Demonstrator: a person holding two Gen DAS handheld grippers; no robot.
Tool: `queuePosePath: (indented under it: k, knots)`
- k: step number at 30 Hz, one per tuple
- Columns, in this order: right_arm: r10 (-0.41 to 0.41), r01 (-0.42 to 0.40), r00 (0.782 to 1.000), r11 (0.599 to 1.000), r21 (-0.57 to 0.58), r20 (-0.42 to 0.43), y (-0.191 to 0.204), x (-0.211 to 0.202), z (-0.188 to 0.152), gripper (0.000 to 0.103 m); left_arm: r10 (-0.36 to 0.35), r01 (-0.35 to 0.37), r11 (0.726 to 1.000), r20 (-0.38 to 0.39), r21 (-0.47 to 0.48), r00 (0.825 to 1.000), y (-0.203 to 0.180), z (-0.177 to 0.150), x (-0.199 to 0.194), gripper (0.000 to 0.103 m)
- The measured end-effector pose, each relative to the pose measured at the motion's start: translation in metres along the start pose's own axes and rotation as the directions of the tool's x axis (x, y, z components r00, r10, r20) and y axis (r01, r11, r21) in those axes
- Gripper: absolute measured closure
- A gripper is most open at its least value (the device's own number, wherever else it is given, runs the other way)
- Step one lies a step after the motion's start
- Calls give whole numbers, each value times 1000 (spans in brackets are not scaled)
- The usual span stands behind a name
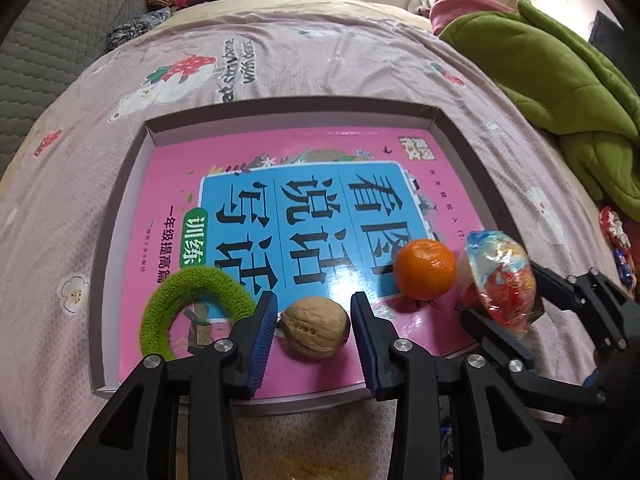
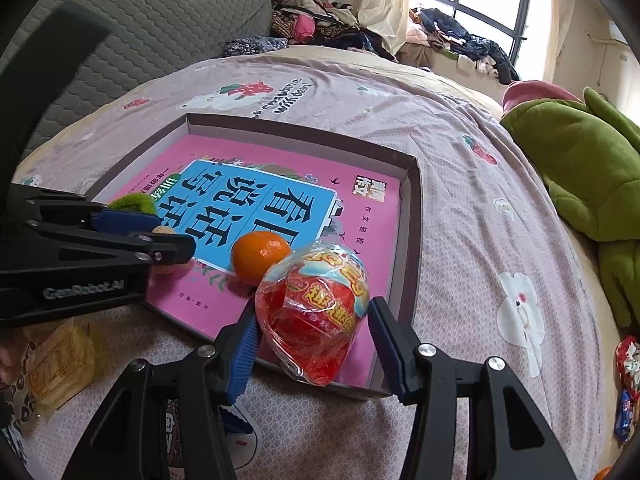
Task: Organize objects
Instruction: 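Lower the walnut onto the book and open left tool while right tool lowers the bag, then open right tool to release the red candy egg bag beside the orange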
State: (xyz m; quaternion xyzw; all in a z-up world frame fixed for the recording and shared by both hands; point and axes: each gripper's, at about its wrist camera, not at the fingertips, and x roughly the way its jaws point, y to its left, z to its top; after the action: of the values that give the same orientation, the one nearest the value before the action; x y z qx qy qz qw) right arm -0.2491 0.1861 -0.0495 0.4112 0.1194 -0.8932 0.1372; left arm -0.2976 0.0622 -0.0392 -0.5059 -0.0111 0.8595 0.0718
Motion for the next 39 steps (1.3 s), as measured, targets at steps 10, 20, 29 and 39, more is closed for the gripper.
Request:
queuePosePath:
  k: [10, 20, 29, 39]
  knots:
    - [3, -3, 1000, 1000, 30, -15, -3, 2, 2, 49, -36, 36, 999, 5, -24, 999, 1, -6, -23, 59]
    - [-5, 7, 1000, 999, 50, -27, -5, 1, 2, 46, -42, 45, 996, 40, -78, 998, 8, -23, -50, 53]
    - [8, -8, 1000, 996, 84, -8, -9, -4, 4, 42, -36, 41, 994, 46, -101, 998, 12, -37, -55, 52]
    - [26, -28, 999, 993, 115, 21, -13, -15, 8, 40, -59, 69, 987, 72, -147, 996, 20, -47, -59, 52]
